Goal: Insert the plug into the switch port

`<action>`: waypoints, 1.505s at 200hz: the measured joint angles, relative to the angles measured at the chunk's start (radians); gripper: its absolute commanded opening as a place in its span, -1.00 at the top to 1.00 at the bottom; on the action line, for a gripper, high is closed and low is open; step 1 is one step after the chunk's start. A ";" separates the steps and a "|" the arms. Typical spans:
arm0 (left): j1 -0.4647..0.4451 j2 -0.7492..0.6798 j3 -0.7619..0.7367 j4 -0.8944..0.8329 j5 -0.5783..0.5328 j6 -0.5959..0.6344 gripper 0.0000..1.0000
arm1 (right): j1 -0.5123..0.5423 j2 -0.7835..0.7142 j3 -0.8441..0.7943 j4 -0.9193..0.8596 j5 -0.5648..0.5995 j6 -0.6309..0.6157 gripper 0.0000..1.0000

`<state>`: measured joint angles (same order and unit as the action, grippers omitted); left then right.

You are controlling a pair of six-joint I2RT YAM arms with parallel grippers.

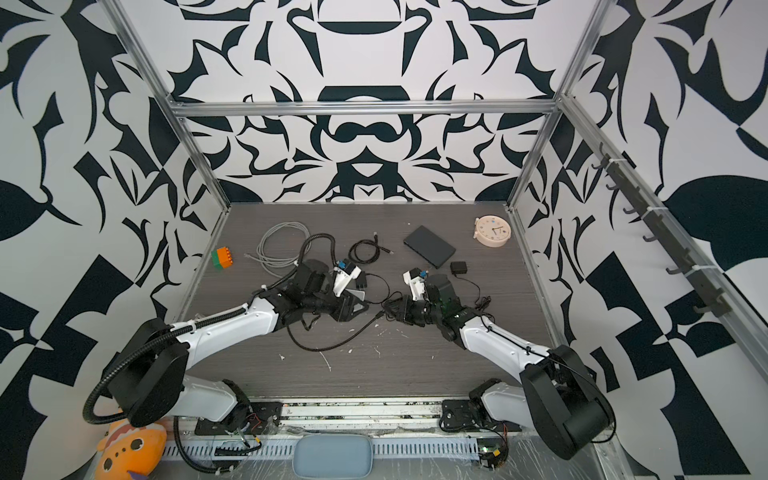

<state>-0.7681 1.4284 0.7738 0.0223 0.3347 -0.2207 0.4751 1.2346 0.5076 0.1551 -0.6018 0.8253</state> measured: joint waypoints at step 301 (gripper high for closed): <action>-0.101 0.232 0.031 0.232 0.039 0.044 0.63 | 0.010 0.031 0.052 -0.145 0.070 0.118 1.00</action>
<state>-0.8692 1.6608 0.8051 0.2539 0.3733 -0.1768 0.4854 1.2652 0.5594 0.0097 -0.5320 0.9432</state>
